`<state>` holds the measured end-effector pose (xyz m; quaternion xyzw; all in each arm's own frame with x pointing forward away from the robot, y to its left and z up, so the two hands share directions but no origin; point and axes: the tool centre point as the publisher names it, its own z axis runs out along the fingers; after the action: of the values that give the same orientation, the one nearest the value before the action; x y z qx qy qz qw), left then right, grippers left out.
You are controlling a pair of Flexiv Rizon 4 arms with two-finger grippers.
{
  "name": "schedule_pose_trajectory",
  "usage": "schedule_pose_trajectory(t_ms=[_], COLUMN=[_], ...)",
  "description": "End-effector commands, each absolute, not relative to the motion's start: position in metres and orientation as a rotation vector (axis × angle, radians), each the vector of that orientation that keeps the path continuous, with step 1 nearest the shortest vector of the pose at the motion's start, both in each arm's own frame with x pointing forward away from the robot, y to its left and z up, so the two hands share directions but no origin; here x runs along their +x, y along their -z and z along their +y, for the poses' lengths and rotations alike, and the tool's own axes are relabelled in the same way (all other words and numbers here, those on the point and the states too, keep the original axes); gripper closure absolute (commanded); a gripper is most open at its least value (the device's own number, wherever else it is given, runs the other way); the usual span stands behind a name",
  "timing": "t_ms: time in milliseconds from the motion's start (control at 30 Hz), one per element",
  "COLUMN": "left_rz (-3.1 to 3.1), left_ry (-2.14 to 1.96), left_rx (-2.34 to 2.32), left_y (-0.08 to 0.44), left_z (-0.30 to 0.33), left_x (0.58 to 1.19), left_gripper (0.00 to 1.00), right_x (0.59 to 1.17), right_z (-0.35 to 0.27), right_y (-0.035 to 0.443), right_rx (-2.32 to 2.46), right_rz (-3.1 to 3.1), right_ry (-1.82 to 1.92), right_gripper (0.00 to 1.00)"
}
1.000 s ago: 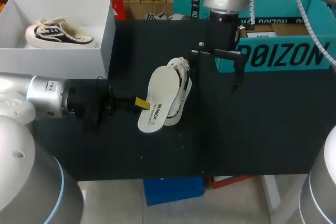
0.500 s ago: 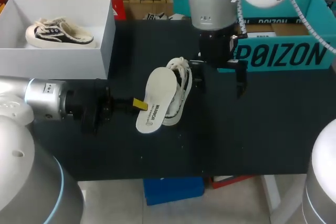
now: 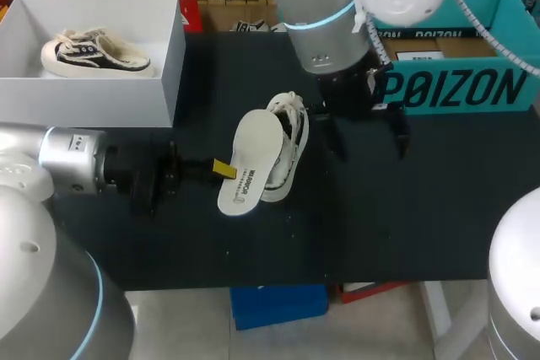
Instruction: Take the shoe out of the shoebox, open the shoe tongue, remove and reinsert the insole, then place the shoe into the shoebox
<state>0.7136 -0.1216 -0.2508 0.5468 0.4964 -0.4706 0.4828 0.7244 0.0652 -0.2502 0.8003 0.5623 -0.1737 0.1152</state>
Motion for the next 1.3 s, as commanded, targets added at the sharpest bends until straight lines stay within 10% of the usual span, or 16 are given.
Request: schedule_pose_trajectory(t_ms=[33, 767, 1300], left_rz=[1.216, 1.224, 1.225], left_ry=[1.137, 1.133, 1.148], left_rx=[1.336, 1.348, 1.346], left_y=[0.250, 0.251, 0.254], left_z=[-0.122, -0.118, -0.122], left_x=[0.712, 0.714, 0.713], left_gripper=[1.00, 1.00, 1.00], right_x=[0.717, 0.704, 0.747], right_z=[0.081, 0.058, 0.057], right_y=[0.253, 0.269, 0.253], right_rx=[2.263, 2.566, 2.951], right_rz=[1.207, 1.164, 0.829], right_ry=[0.453, 0.887, 0.037], right_gripper=[0.00, 0.00, 0.00])
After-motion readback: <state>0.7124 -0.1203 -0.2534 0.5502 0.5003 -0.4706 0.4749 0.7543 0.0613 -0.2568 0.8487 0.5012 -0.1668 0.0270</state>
